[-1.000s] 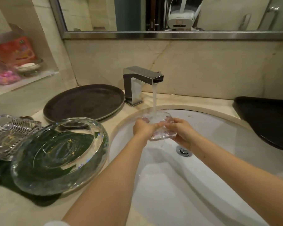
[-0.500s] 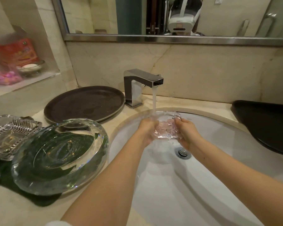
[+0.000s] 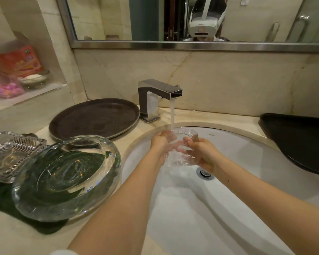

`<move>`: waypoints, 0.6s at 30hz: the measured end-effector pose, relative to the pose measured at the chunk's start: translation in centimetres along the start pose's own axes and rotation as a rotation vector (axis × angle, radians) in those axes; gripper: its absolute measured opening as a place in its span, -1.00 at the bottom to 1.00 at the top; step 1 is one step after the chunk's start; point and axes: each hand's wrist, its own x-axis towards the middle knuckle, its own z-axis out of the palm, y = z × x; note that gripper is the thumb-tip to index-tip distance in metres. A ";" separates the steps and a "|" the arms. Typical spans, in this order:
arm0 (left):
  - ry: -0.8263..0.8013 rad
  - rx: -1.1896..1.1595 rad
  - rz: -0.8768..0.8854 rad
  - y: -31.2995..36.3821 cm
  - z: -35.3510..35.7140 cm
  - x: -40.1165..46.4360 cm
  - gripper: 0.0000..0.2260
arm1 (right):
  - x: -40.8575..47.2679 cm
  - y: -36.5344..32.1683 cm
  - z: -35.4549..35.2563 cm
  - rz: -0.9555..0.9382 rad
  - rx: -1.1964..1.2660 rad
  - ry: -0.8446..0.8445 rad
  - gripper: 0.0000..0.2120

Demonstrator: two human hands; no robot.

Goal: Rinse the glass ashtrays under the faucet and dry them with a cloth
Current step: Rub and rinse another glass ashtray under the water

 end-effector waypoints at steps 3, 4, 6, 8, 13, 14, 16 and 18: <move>0.028 -0.112 0.010 0.2 -0.2 0.2 -0.76 | -0.1 0.3 0.5 -0.115 -0.028 0.119 -0.87; 0.046 -0.152 0.010 0.3 -0.2 0.5 -0.75 | -0.2 0.3 0.8 -0.147 -0.037 0.131 -0.87; 0.046 -0.163 -0.009 0.1 -0.3 1.0 -0.81 | -0.4 0.4 1.4 -0.217 -0.093 0.159 -0.86; -0.038 -0.060 -0.089 0.0 0.0 0.7 -0.65 | -0.5 0.7 1.8 -0.350 -0.278 0.201 -0.82; -0.256 -0.236 -0.331 0.0 -0.1 0.9 -0.17 | -1.2 1.8 1.9 -0.670 -0.874 0.101 -0.67; -0.219 -0.281 -0.296 0.2 -0.4 0.7 -0.31 | -1.3 2.0 1.9 -0.685 -0.950 0.057 -0.61; -0.181 -0.291 -0.262 0.0 -0.7 1.0 -0.61 | -1.4 2.0 1.8 -0.680 -1.070 -0.023 -0.47; -0.174 -0.292 -0.254 0.1 -0.8 0.9 -0.72 | -1.3 1.8 1.8 -0.660 -1.126 -0.105 -0.37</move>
